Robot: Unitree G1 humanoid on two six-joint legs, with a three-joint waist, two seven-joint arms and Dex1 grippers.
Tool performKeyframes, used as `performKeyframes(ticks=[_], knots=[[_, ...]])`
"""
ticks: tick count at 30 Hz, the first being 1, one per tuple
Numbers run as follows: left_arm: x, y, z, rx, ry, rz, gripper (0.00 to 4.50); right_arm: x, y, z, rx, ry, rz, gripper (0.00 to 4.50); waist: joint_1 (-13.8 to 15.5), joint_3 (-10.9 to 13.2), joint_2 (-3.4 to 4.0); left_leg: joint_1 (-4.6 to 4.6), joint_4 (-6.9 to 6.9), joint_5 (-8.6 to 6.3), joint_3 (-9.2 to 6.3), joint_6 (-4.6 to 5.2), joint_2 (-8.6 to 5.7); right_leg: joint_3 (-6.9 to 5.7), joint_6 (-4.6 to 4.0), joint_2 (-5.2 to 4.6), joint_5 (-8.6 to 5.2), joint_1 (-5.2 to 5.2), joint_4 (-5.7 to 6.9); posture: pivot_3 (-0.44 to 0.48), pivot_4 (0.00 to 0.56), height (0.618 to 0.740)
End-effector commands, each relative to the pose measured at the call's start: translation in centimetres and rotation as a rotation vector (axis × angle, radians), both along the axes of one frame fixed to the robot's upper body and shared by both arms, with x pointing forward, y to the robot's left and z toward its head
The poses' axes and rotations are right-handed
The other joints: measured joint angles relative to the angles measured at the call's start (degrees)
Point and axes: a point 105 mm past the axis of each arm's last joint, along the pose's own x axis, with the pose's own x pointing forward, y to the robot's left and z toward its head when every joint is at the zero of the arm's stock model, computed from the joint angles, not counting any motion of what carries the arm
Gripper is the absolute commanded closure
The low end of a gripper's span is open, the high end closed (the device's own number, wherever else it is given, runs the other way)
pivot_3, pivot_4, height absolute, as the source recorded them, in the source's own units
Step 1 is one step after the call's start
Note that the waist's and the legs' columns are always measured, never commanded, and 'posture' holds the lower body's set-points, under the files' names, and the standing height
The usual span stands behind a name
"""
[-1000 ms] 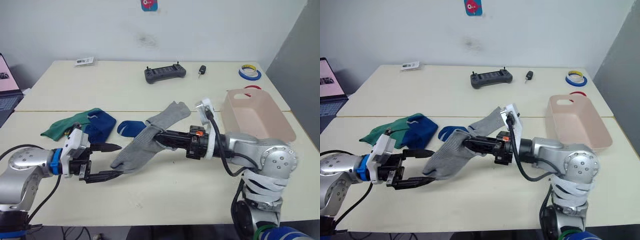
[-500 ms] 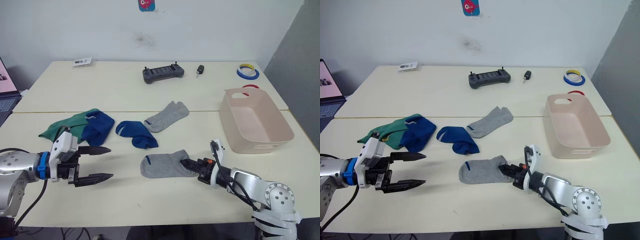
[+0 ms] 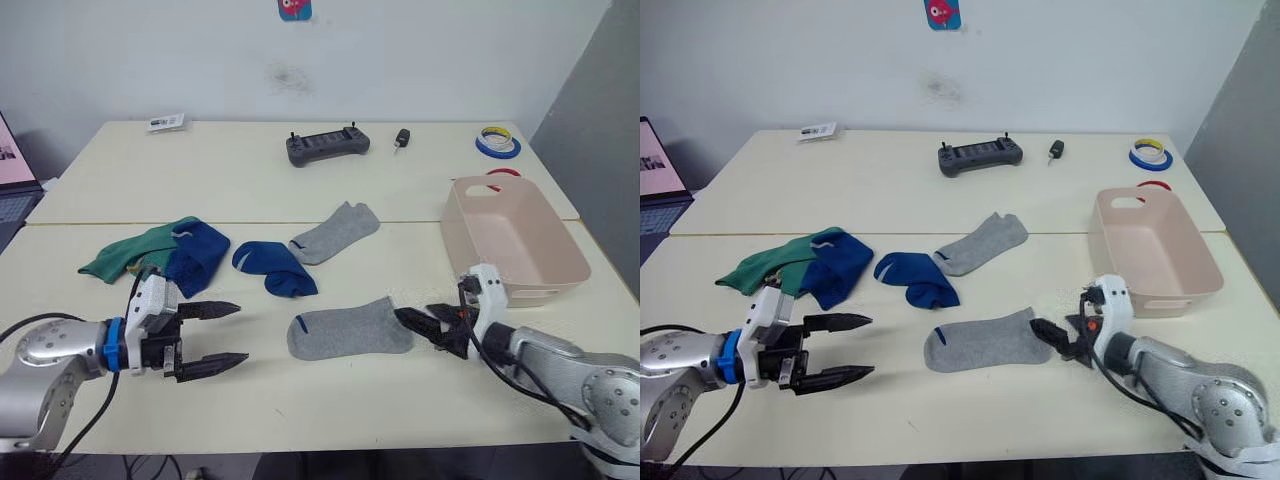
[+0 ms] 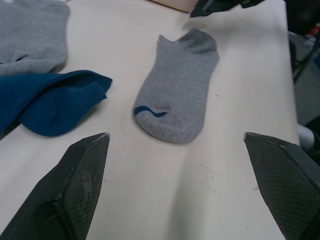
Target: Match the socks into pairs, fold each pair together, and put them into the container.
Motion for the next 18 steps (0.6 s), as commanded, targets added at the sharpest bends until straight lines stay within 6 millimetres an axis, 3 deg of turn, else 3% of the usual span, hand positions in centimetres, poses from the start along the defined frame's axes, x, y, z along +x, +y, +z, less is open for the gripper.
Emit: performKeyframes(ticks=[1, 7, 18], knots=[[-0.1, -0.9, 0.1, -0.024, -0.029, 0.018, 0.0, -0.7, 1.4, 0.7, -0.04, -0.112, 0.118, 0.02, 0.0, 0.0, -0.07, 0.0, 0.0, 0.0, -0.02, 0.0, 0.03, -0.02, 0.0, 0.02, 0.0, 0.01, -0.02, 0.0, 0.15, 0.74], [0.2, -2.7, -2.4, -0.041, 0.018, 0.152, 0.0, 0.0, 2.3, -1.2, -0.058, -0.118, 0.096, 0.02, 0.1, 0.0, -0.08, -0.07, 0.07, 0.01, -0.04, -0.01, 0.05, -0.01, 0.02, 0.03, 0.02, 0.03, -0.05, 0.0, 0.15, 0.74], [0.5, -6.6, -4.8, -0.141, 0.228, 0.348, 0.0, 0.3, 3.0, -1.7, -0.061, -0.156, 0.107, 0.02, 0.2, -0.1, -0.09, -0.1, 0.11, 0.01, -0.13, -0.02, -0.06, -0.06, 0.1, -0.05, 0.06, 0.09, -0.1, 0.0, 0.15, 0.74]])
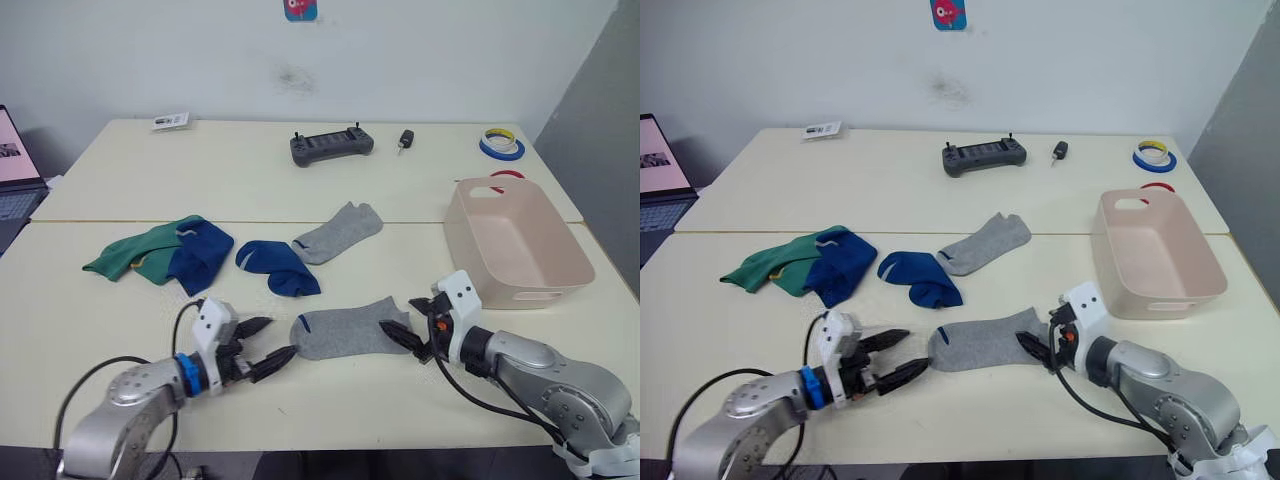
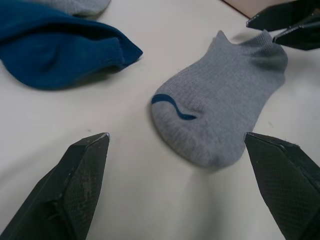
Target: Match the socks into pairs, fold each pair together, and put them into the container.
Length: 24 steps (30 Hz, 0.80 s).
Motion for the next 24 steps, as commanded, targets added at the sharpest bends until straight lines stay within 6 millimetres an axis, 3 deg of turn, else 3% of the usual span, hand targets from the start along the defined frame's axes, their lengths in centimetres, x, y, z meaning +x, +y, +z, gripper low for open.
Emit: performKeyframes(ticks=[1, 2, 5, 11, 14, 18, 24], knots=[[0.1, -1.0, 0.3, -0.021, 0.058, 0.015, 0.0, -0.3, 0.3, 0.3, -0.002, -0.031, 0.022, 0.02, 0.0, 0.0, 0.02, 0.01, -0.01, 0.0, -0.03, 0.0, 0.0, -0.01, 0.0, 0.01, 0.0, 0.0, 0.01, 0.0, 0.15, 0.74], [0.2, -1.3, 0.1, -0.02, 0.086, 0.017, 0.0, -0.3, 0.2, 0.1, -0.009, -0.027, 0.021, 0.02, 0.0, 0.0, 0.03, 0.02, 0.0, 0.0, -0.06, 0.0, -0.01, -0.04, 0.0, 0.01, 0.0, 0.03, 0.02, 0.0, 0.15, 0.74], [1.0, -1.5, -0.2, -0.016, 0.115, 0.045, 0.58, -0.3, -0.1, -0.4, -0.017, -0.02, 0.006, 0.0, 0.1, 0.0, 0.05, 0.1, 0.0, 0.0, -0.14, 0.0, -0.1, -0.04, 0.0, 0.01, 0.0, 0.16, 0.01, 0.0, 0.15, 0.74], [1.0, -3.1, -0.7, -0.015, 0.179, 0.001, 2.36, 0.0, -0.8, -1.5, -0.009, 0.017, -0.053, 0.0, 0.2, -0.1, 0.05, 0.11, 0.01, 0.01, -0.13, -0.01, -0.18, -0.04, 0.0, 0.02, 0.0, 0.21, -0.05, 0.0, 0.15, 0.74], [0.8, -3.7, -0.6, -0.019, 0.185, -0.029, 3.28, 0.1, -0.8, -1.5, -0.005, 0.014, -0.055, 0.67, 0.2, -0.1, 0.06, 0.11, 0.01, 0.01, -0.1, -0.02, -0.18, -0.01, 0.01, 0.01, 0.0, 0.23, -0.09, 0.0, 0.15, 0.74], [1.0, -3.7, -0.6, -0.009, 0.181, -0.05, 4.48, 0.2, -0.7, -1.5, -0.006, 0.01, -0.052, 2.05, 0.2, -0.1, 0.06, 0.11, 0.01, 0.01, -0.11, -0.02, -0.17, -0.02, 0.01, 0.01, 0.0, 0.22, -0.08, 0.0, 0.15, 0.74], [1.6, -2.3, 0.3, 0.014, 0.128, -0.051, 4.5, -0.3, -0.1, -0.7, 0.0, -0.047, -0.008, 4.15, 0.1, -0.1, 0.06, 0.11, 0.01, 0.01, -0.12, -0.02, -0.15, -0.03, 0.01, 0.01, 0.0, 0.21, -0.08, 0.0, 0.15, 0.74]])
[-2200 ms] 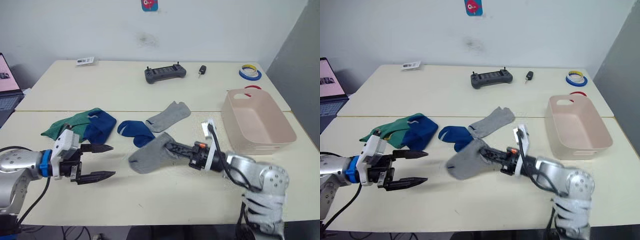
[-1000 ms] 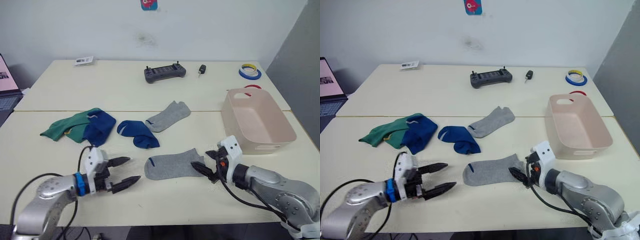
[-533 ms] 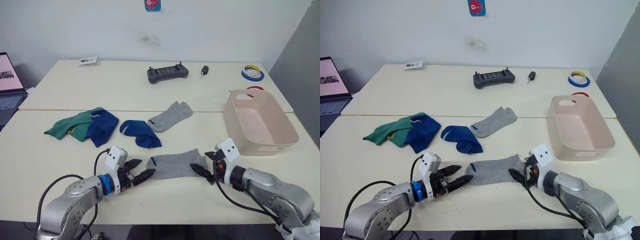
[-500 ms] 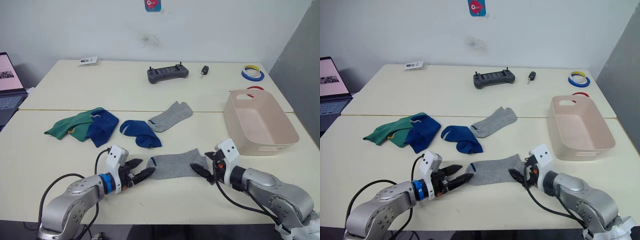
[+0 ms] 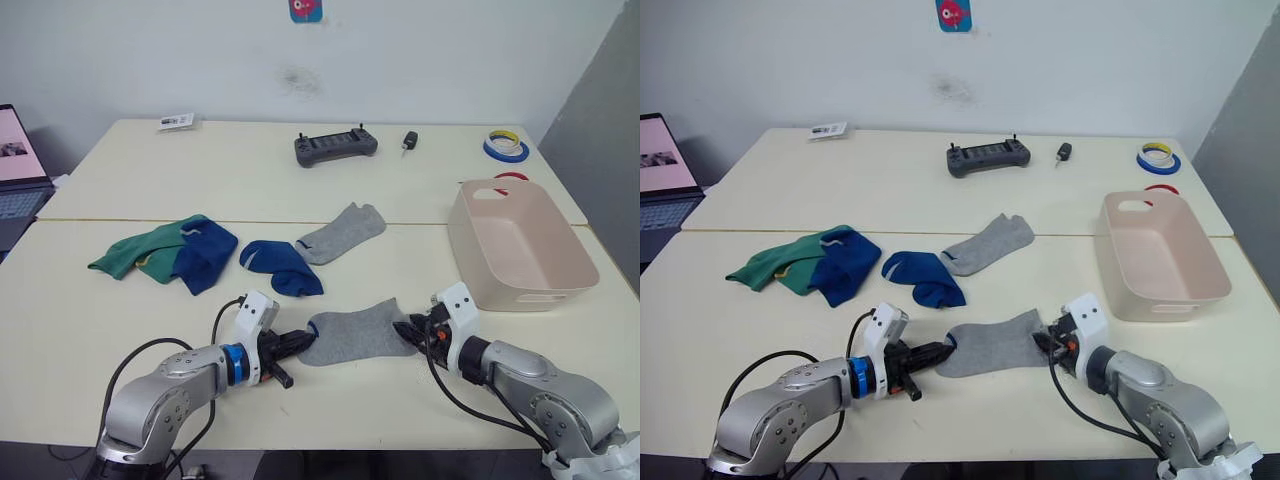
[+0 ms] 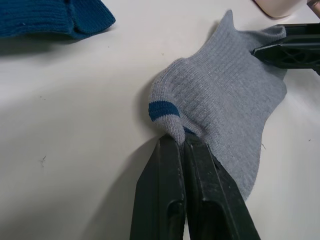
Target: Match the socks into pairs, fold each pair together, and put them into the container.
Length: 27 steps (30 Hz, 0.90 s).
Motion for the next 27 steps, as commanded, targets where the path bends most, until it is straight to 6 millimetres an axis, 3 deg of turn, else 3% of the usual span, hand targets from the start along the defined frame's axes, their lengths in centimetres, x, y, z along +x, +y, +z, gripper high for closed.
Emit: performKeyframes(ticks=[1, 6, 12, 18, 27], knots=[[0.3, 1.1, 1.1, 0.013, -0.052, -0.014, 4.5, -0.5, 0.8, 1.9, 0.028, -0.093, 0.056, 4.48, 0.0, 0.0, 0.0, 0.0, 0.0, 0.0, 0.0, 0.0, 0.0, 0.0, 0.0, 0.0, 0.0, -0.01, 0.0, 0.0, 0.15, 0.74], [-0.5, 5.3, 2.3, 0.092, -0.083, -0.083, 4.5, -2.6, 2.7, 3.0, 0.08, -0.137, 0.171, 4.48, -0.2, 0.0, 0.02, 0.0, -0.04, 0.0, -0.09, 0.0, 0.1, -0.02, -0.01, 0.06, 0.0, -0.04, 0.0, 0.0, 0.15, 0.74], [-1.4, 9.3, 2.4, 0.19, -0.09, -0.133, 4.5, -4.5, 5.0, 1.6, 0.07, -0.151, 0.238, 4.48, -0.2, 0.0, 0.05, 0.0, -0.05, 0.0, -0.09, 0.0, 0.04, -0.02, -0.01, -0.02, -0.01, -0.06, -0.05, 0.0, 0.15, 0.74], [-2.8, 9.9, 1.3, 0.214, -0.064, -0.154, 4.5, -4.7, 6.3, -0.1, 0.049, -0.179, 0.241, 4.48, -0.2, 0.0, -0.02, -0.01, -0.05, -0.01, -0.08, 0.0, 0.06, -0.03, 0.0, -0.06, 0.0, -0.05, -0.07, 0.0, 0.15, 0.74], [-3.0, 9.8, 0.1, 0.229, -0.09, -0.113, 4.5, -4.0, 5.8, -1.7, 0.014, -0.174, 0.173, 4.48, -0.1, 0.0, -0.03, 0.0, -0.04, -0.01, -0.1, 0.01, 0.06, -0.04, -0.01, -0.06, 0.0, -0.05, -0.03, 0.0, 0.15, 0.74]])
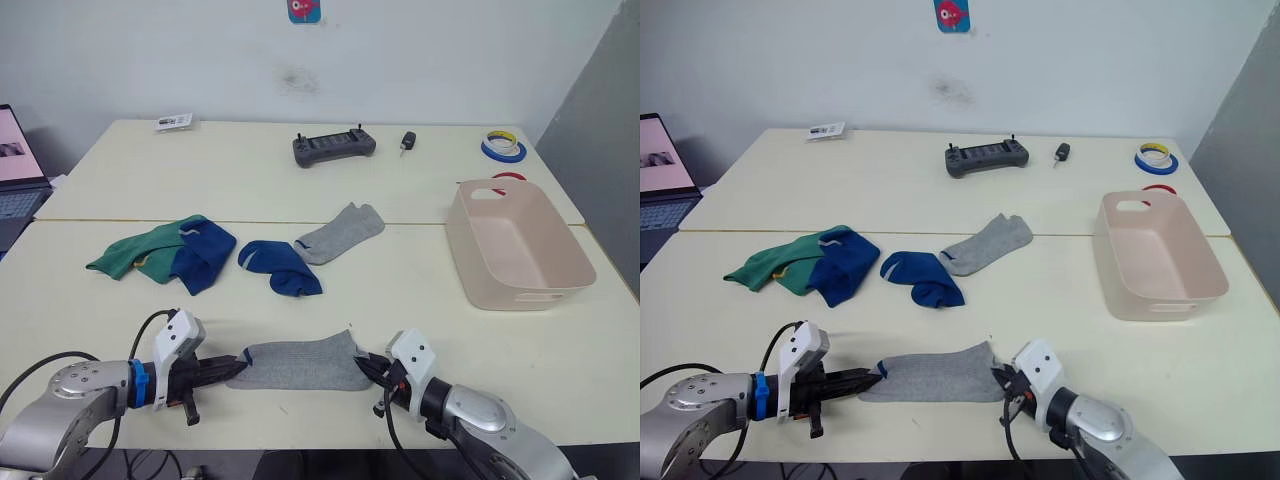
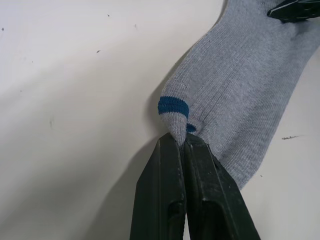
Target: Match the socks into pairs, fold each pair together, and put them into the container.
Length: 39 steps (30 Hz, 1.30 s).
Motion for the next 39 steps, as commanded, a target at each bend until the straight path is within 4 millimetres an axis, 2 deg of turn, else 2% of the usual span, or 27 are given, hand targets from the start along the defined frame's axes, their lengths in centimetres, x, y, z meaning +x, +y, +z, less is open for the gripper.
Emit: performKeyframes(ticks=[1, 4, 9, 14, 15, 17, 20, 22, 25, 28, 32, 39], knots=[[0.0, 0.3, 0.1, -0.001, -0.007, 0.012, 4.5, 0.7, -0.6, 0.7, 0.009, -0.04, -0.049, 4.48, 0.0, 0.0, -0.02, 0.0, 0.0, 0.0, 0.0, 0.0, 0.0, 0.0, 0.0, 0.0, 0.0, 0.0, 0.01, 0.0, 0.15, 0.74], [-0.1, 0.6, -0.1, 0.01, 0.003, 0.019, 3.8, 0.9, -1.0, 0.9, 0.021, -0.036, -0.062, 3.73, 0.0, 0.0, -0.02, 0.0, 0.0, 0.0, -0.01, 0.0, 0.0, -0.02, 0.0, 0.0, 0.0, 0.0, 0.02, 0.0, 0.15, 0.74], [-0.6, 1.8, 0.1, 0.025, 0.002, 0.031, 2.29, 0.2, -1.6, 1.7, 0.028, -0.043, -0.034, 1.99, 0.0, 0.0, 0.01, 0.05, -0.01, 0.0, -0.02, 0.0, 0.02, -0.03, 0.0, 0.01, 0.0, 0.02, 0.05, 0.0, 0.15, 0.74], [-0.5, 2.3, 1.8, 0.012, -0.071, -0.011, 0.79, 0.1, -2.6, 3.4, 0.01, -0.1, 0.003, 0.22, 0.0, 0.0, 0.01, 0.09, -0.02, 0.0, -0.03, 0.0, 0.04, -0.03, -0.01, 0.04, 0.0, 0.02, 0.08, 0.0, 0.15, 0.74], [-0.3, 2.5, 2.2, 0.013, -0.097, -0.015, 0.48, 0.1, -2.7, 3.7, 0.003, -0.113, 0.012, 0.0, 0.0, 0.0, 0.01, 0.08, -0.02, 0.0, -0.04, 0.0, 0.05, -0.04, -0.01, 0.06, 0.0, 0.02, 0.08, 0.0, 0.15, 0.74], [0.7, 3.1, 3.7, 0.011, -0.171, -0.015, 0.03, 0.8, -3.1, 4.7, -0.034, -0.169, 0.029, 0.0, 0.0, 0.0, 0.01, 0.08, -0.02, 0.0, -0.04, 0.0, 0.04, -0.04, -0.01, 0.06, 0.0, 0.02, 0.07, 0.0, 0.15, 0.74], [2.5, 3.3, 6.1, -0.039, -0.262, -0.003, 0.03, 2.7, -3.4, 6.1, -0.082, -0.243, 0.038, 0.0, 0.0, 0.0, -0.03, 0.06, 0.03, 0.0, -0.05, 0.0, 0.02, -0.07, -0.05, 0.06, 0.02, 0.02, 0.09, 0.0, 0.15, 0.74], [2.8, 2.3, 7.5, -0.069, -0.3, -0.076, 0.03, 4.5, -3.2, 7.0, -0.111, -0.281, 0.032, 0.0, 0.0, 0.0, -0.04, 0.06, 0.04, 0.0, -0.05, 0.0, 0.01, -0.06, -0.07, 0.08, 0.04, 0.03, 0.1, 0.0, 0.15, 0.74], [3.4, 0.8, 9.6, -0.116, -0.356, -0.147, 0.03, 7.2, -2.3, 8.2, -0.219, -0.385, 0.062, 0.0, -0.2, 0.0, -0.04, 0.02, 0.04, 0.0, -0.02, 0.01, -0.02, -0.01, -0.07, 0.09, 0.04, -0.02, 0.09, 0.0, 0.15, 0.74], [4.2, 0.5, 10.9, -0.117, -0.391, -0.168, 0.03, 9.6, -0.9, 8.7, -0.317, -0.463, 0.093, 0.0, -0.2, 0.0, -0.03, -0.03, 0.04, 0.0, -0.02, 0.01, -0.01, 0.01, -0.08, 0.11, 0.04, -0.08, 0.09, 0.0, 0.15, 0.74], [5.3, 0.2, 11.9, -0.113, -0.401, -0.161, 0.03, 12.0, 1.4, 8.9, -0.46, -0.584, 0.167, 0.0, -0.2, 0.0, -0.03, -0.13, 0.06, 0.01, -0.03, 0.02, 0.0, 0.01, -0.08, 0.14, 0.04, -0.22, 0.15, 0.0, 0.15, 0.74], [5.0, -0.2, 11.8, -0.105, -0.39, -0.174, 0.03, 15.2, 4.5, 8.3, -0.555, -0.67, 0.214, 0.0, -0.4, 0.0, -0.03, -0.18, 0.1, 0.01, 0.07, 0.02, 0.02, 0.08, -0.09, 0.13, 0.05, -0.34, 0.25, 0.0, 0.15, 0.74]])
